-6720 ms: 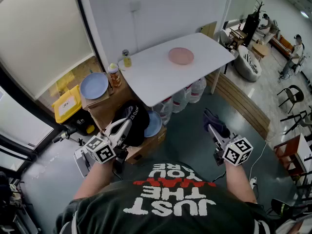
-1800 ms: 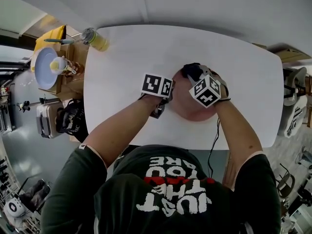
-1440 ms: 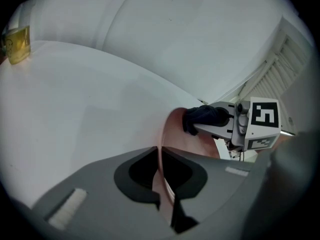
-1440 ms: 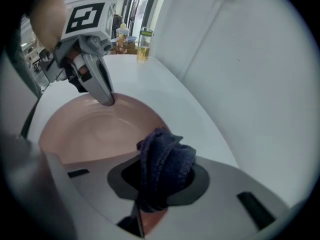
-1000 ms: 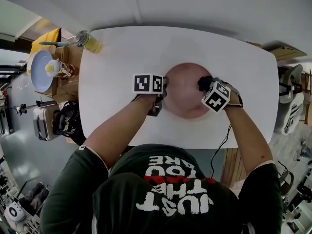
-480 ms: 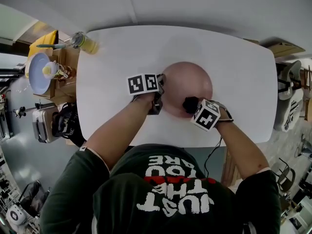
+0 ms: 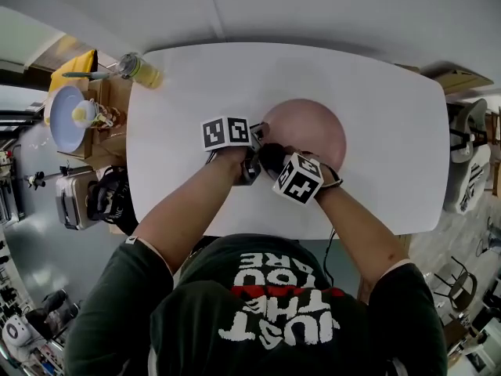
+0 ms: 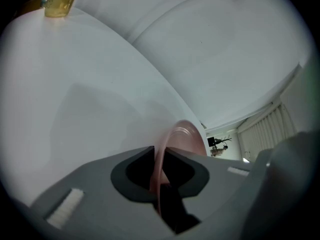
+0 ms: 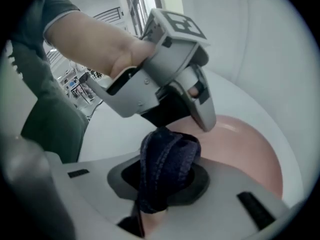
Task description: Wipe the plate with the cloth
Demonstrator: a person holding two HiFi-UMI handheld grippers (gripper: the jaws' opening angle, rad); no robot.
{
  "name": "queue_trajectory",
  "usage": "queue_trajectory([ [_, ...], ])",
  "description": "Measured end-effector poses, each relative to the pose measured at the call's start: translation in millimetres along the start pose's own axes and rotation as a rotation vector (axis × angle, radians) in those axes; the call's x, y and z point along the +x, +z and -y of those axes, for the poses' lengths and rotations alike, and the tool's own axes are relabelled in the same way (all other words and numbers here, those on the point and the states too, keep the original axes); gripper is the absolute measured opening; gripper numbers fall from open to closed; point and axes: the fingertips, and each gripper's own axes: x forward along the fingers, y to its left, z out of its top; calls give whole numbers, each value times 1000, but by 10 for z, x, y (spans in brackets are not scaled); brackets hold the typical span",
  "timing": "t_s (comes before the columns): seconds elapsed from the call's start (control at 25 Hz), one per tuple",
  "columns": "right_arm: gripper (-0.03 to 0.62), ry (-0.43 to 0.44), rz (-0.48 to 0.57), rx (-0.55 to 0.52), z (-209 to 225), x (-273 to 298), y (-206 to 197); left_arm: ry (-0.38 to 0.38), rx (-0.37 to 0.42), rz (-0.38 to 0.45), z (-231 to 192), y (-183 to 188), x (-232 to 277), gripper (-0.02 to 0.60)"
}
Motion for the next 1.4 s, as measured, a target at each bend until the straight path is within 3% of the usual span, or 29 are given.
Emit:
queue_trajectory([
  [0.16,74,-4,129,-27,185,-118,154,-30,19,-58,-36,-37,-58,36],
  [0.28,74,-58,262,119,515,-462,163,-27,24,-83,-90,-76,-93,20],
  [0.36,74,-121,281,159,789,-529,148,-17,79,-108,-111,-92,-106,18],
  [0.64,74,-110,204,9,929,-86,370,29,195,-154,-67,-154,-92,18],
  [0.8,74,-163,196,14,1129,-81,435,63,268,-165,-58,-91,-106,18],
  [0.92,74,-251,173,67,1362,-189,295,84,319,-180,-54,-58,-116,18],
  [1.2,74,-403,-3,172,1707,-565,-386,83,300,-148,-75,-3,-93,17],
  [1.32,74,-406,-92,197,1578,-680,-665,82,267,-124,-77,-5,-94,17],
  [1.4,74,-361,-158,189,1390,-707,-819,86,240,-106,-89,5,-99,18],
])
